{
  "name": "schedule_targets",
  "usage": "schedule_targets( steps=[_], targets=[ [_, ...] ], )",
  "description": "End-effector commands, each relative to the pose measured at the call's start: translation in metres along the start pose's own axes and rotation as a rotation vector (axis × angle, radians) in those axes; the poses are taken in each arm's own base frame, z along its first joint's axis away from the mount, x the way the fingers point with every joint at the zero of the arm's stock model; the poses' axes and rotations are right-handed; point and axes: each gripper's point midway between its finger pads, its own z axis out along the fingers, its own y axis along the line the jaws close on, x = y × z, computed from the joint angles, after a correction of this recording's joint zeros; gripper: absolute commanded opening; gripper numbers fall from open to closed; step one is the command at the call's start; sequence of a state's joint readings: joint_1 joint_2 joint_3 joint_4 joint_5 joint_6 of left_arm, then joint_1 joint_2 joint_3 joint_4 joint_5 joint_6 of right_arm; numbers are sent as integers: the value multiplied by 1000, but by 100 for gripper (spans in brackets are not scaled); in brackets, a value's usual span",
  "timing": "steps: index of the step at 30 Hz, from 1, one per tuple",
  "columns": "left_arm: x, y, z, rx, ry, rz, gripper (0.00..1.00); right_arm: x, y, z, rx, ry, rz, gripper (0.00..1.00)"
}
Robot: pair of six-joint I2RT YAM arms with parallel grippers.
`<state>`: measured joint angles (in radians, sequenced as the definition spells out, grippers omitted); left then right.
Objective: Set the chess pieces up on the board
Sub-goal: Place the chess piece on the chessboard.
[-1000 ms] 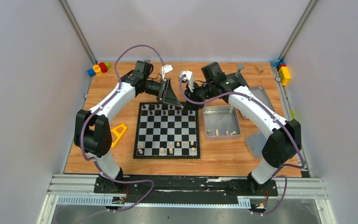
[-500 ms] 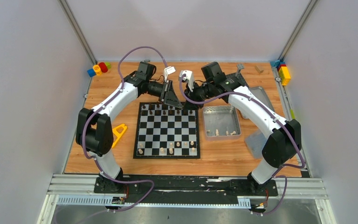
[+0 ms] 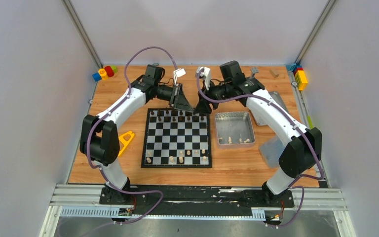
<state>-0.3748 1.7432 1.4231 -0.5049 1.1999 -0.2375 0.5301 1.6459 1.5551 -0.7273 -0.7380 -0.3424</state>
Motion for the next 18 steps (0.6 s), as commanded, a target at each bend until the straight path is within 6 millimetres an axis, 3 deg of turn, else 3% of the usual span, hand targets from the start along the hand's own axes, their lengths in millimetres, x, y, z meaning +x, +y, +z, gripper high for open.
schedule_targets(
  steps=[1, 5, 9, 18],
  targets=[
    [-22, -38, -9, 51, -84, 198, 0, -73, 5, -55, 14, -253, -23, 52],
    [-39, -58, -13, 81, -176, 277, 0, -88, 1, -80, 8, -342, 40, 53],
    [-51, -72, -16, 106, -280, 327, 0, -89, 1, -92, -64, -395, 142, 51],
    [-65, -82, -17, 184, -397, 319, 0, -72, 15, -85, -283, -420, 290, 50]
  ],
)
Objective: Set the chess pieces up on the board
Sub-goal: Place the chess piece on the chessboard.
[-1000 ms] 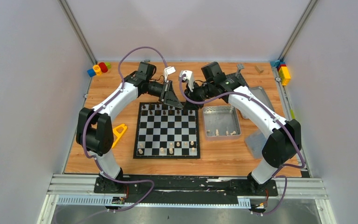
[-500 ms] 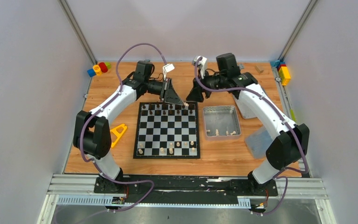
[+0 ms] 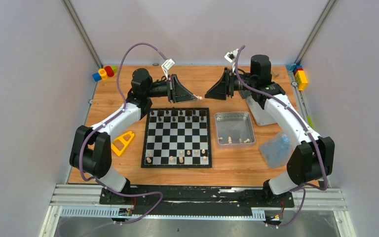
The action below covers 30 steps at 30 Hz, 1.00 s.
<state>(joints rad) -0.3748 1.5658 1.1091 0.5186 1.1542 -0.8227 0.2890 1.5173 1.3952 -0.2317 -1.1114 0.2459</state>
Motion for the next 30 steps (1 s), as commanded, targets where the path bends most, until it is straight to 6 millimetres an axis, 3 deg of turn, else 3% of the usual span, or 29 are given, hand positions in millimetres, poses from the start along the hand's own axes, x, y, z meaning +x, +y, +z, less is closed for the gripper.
schedule_targets(
  steps=[1, 11, 22, 30],
  targets=[
    [-25, -23, 4, 72, -90, 69, 0, -7, 23, 0, -142, -24, 28, 50],
    [-20, -22, 11, 73, -100, 73, 0, -2, 21, 5, -186, -21, 77, 46],
    [-16, -18, 16, 66, -104, 86, 0, -1, 21, 9, -207, -12, 88, 33],
    [-16, -16, 16, 60, -111, 102, 0, 2, 20, 10, -211, -7, 93, 34]
  ],
)
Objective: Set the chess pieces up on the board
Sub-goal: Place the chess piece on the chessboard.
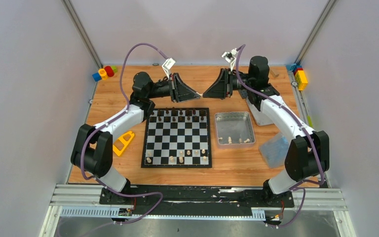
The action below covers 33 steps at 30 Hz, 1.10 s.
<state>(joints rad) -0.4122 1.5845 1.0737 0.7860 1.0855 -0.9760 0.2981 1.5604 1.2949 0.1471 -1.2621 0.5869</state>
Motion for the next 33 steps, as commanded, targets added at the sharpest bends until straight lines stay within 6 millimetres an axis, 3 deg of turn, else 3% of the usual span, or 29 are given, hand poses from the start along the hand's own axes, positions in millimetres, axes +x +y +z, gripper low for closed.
schedule_targets(
  steps=[1, 7, 15, 18, 21, 26, 33],
  targets=[
    [-3, -2, 2, 9, -21, 67, 0, 0, 4, 2, -32, 8, -27, 34],
    [-2, 1, 3, 7, -19, 60, 0, 2, 6, 3, -41, 16, -28, 28],
    [2, 5, 2, -3, -10, 60, 2, 0, 9, 2, -46, 18, -48, 8],
    [6, 9, 0, -22, 3, 92, 15, -1, 9, 1, -41, 19, -63, 0],
    [11, 12, -3, -50, 20, 105, 29, -2, 9, 1, -35, 24, -87, 0],
    [17, 13, -9, -91, 70, 205, 64, 0, 10, -3, 8, 48, -136, 0],
    [41, 12, -39, -230, 257, 340, 92, 18, 5, -16, 111, 134, -272, 0]
  ],
)
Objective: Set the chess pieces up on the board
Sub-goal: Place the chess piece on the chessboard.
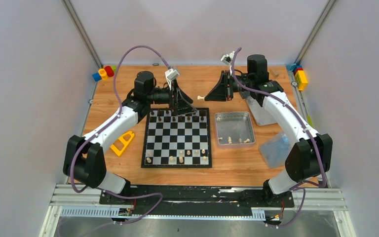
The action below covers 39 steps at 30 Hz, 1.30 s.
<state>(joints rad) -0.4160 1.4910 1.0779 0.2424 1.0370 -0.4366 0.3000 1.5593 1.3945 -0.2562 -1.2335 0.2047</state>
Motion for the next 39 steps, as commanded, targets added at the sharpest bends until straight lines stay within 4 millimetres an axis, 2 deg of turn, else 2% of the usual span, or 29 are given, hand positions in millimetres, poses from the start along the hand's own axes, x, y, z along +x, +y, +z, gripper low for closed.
schedule_targets(
  steps=[1, 3, 9, 14, 19, 27, 33, 36, 39],
  targets=[
    [1, -14, -28, -98, 112, 278, 94, 9, 12, -14, 71, 71, -189, 0],
    [16, -13, -43, -151, 189, 276, 98, 21, 10, -17, 105, 110, -212, 0],
    [12, 4, -90, -350, 227, 267, 100, 70, 12, -10, 195, 332, -283, 0],
    [-2, 30, -142, -582, 206, 237, 100, 112, 16, 5, 252, 559, -359, 0],
    [-9, 43, -186, -784, 184, 211, 100, 132, 22, 24, 251, 717, -415, 0],
    [-8, 60, -240, -973, 147, 95, 100, 157, 27, 74, 213, 981, -562, 0],
    [-9, 67, -261, -1027, 108, 39, 100, 170, 31, 112, 154, 1080, -680, 0],
    [-8, 67, -265, -1035, 102, 29, 100, 179, 29, 122, 143, 1129, -727, 0],
    [-6, 68, -268, -1044, 97, 27, 100, 188, 25, 123, 149, 1184, -758, 0]
  ],
)
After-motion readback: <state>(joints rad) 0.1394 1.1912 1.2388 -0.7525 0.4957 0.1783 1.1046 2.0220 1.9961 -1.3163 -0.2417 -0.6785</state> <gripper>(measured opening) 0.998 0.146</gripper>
